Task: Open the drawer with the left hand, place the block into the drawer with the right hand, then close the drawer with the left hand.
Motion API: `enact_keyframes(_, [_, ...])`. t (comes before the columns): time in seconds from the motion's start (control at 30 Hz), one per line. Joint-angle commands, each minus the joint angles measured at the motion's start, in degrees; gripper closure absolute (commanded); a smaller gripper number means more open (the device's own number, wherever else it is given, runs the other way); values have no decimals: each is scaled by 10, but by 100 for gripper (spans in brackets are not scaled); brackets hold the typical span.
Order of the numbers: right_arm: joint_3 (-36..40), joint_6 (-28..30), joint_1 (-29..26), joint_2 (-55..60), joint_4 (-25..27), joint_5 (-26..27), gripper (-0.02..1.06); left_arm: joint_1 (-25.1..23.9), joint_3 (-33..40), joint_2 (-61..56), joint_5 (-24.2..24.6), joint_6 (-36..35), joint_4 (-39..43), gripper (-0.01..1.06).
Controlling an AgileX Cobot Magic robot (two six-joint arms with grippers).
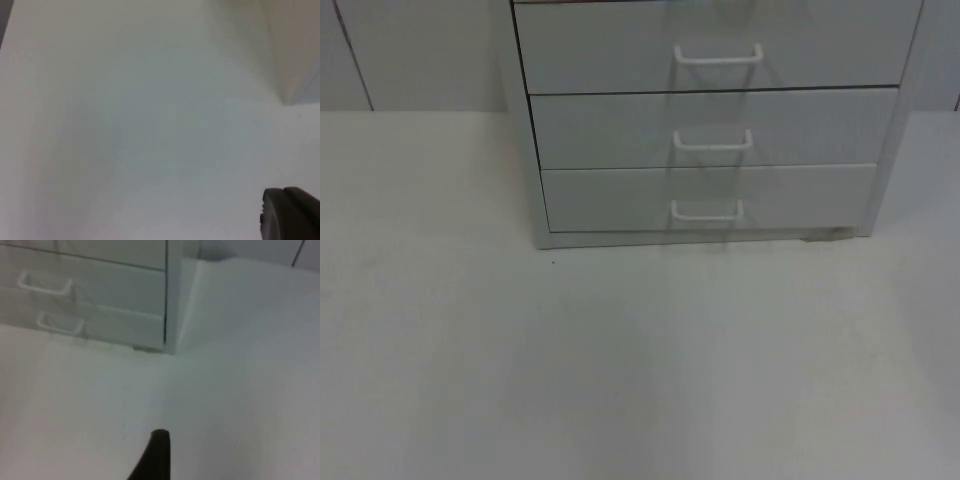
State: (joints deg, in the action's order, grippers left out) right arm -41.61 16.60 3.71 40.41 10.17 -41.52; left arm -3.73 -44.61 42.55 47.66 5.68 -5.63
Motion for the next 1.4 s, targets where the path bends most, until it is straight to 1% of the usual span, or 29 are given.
enact_keyframes(0.0, [1, 8, 8, -25, 7, 7, 24, -3, 1, -34, 4, 25, -25, 105])
enact_keyframes(0.07, [1, 5, 8, -38, 8, 7, 24, -3, 1, -51, 3, 30, -29, 105])
enact_keyframes(0.17, [1, -18, 8, -65, 8, -8, 24, -3, 3, -99, 0, 33, -32, 105])
enact_keyframes(0.27, [1, -20, 8, -84, 8, -23, 24, -3, 10, -129, -1, 35, -33, 105])
enact_keyframes(0.33, [1, -20, 8, -105, 7, -34, 24, -3, 29, -158, -6, 45, -44, 105])
enact_keyframes(0.43, [1, -29, 8, -144, 7, -43, 24, -3, 73, -206, -35, 71, -72, 105])
enact_keyframes(0.47, [1, -29, 8, -144, 7, -43, 24, -3, 73, -206, -35, 71, -72, 105])
enact_keyframes(0.53, [1, -30, 8, -177, 7, -56, 24, -3, 98, -243, -39, 75, -77, 105])
enact_keyframes(0.67, [1, -35, 8, -230, 5, -95, 24, -3, 115, -300, -7, 71, -74, 105])
enact_keyframes(0.7, [1, -35, 8, -230, 5, -95, 24, -3, 115, -300, -7, 71, -74, 105])
enact_keyframes(0.8, [1, -35, 8, -275, 3, -118, 24, -3, 117, -345, 6, 42, -70, 105])
enact_keyframes(0.9, [1, -35, 8, -297, 3, -126, 24, -3, 117, -374, 20, 34, -68, 105])
enact_keyframes(0.93, [1, -35, 8, -311, 3, -132, 24, -3, 117, -388, 30, 27, -61, 105])
enact_keyframes(1.0, [1, -35, 8, -332, 3, -152, 24, -3, 118, -419, 71, 4, -34, 105])
enact_keyframes(1.17, [1, -44, 8, -364, 2, -182, 24, 0, 119, -425, 114, -12, -8, 105])
enact_keyframes(1.23, [2, -46, 8, -375, 2, -192, 24, 16, 129, -425, 116, -16, -11, 105])
enact_keyframes(1.37, [12, -66, 8, -399, -2, -219, 24, 31, 144, -425, 128, -16, -8, 105])
